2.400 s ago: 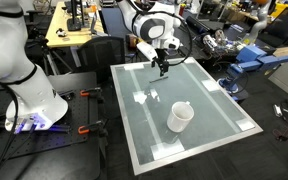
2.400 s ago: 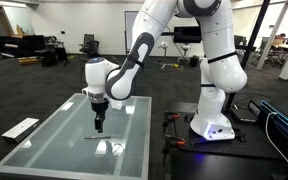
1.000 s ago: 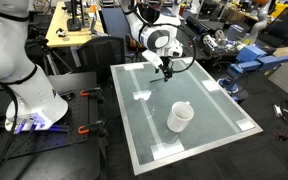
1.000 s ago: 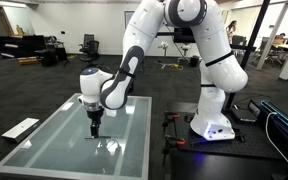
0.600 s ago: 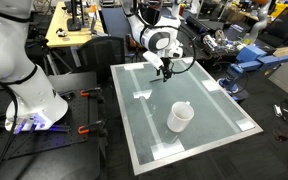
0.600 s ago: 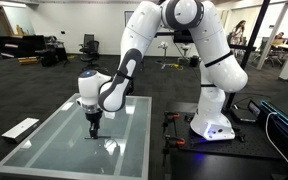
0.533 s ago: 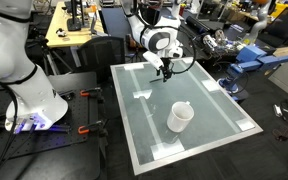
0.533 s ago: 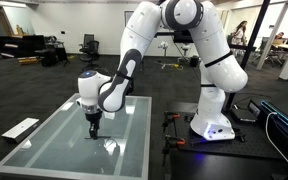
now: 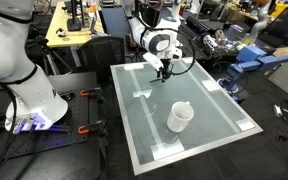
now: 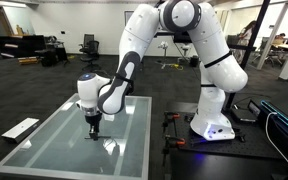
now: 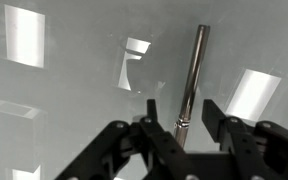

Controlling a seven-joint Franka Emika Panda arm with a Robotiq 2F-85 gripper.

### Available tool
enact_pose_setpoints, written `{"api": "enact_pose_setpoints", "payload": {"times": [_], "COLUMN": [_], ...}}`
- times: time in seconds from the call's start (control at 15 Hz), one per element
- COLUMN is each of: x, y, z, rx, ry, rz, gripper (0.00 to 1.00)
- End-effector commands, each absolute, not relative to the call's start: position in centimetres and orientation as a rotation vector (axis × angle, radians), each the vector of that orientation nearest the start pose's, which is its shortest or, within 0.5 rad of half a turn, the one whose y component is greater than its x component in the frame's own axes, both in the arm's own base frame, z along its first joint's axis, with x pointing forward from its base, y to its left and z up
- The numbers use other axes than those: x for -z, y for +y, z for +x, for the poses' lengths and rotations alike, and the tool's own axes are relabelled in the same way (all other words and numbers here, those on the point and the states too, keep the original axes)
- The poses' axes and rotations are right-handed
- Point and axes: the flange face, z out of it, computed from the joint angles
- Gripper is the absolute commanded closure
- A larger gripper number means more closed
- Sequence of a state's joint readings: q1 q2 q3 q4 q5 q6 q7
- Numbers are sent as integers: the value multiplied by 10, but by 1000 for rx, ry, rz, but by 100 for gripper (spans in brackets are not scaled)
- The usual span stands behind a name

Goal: Put the pen in the mug cup

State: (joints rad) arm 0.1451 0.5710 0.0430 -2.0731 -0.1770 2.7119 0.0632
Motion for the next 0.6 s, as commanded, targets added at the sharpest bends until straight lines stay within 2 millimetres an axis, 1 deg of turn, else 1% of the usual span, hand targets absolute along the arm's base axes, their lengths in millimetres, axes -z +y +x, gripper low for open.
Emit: {"api": "enact_pose_setpoints", "payload": {"times": [0.0,0.13,0.2,0.33,0.4,0.53], "x": [-156,-156,-156,-158,-160,-169], "y": [121,121,121,122,124,130], "z": [584,585,585,584,582,576], "rx": [138,138,140,142,134,119], "ry": [-447,-448,-450,-460,-477,-539], "rz": [-3143,-3142,-3141,-3133,-3114,-3046], "gripper": [78,94,99,100,97,97]}}
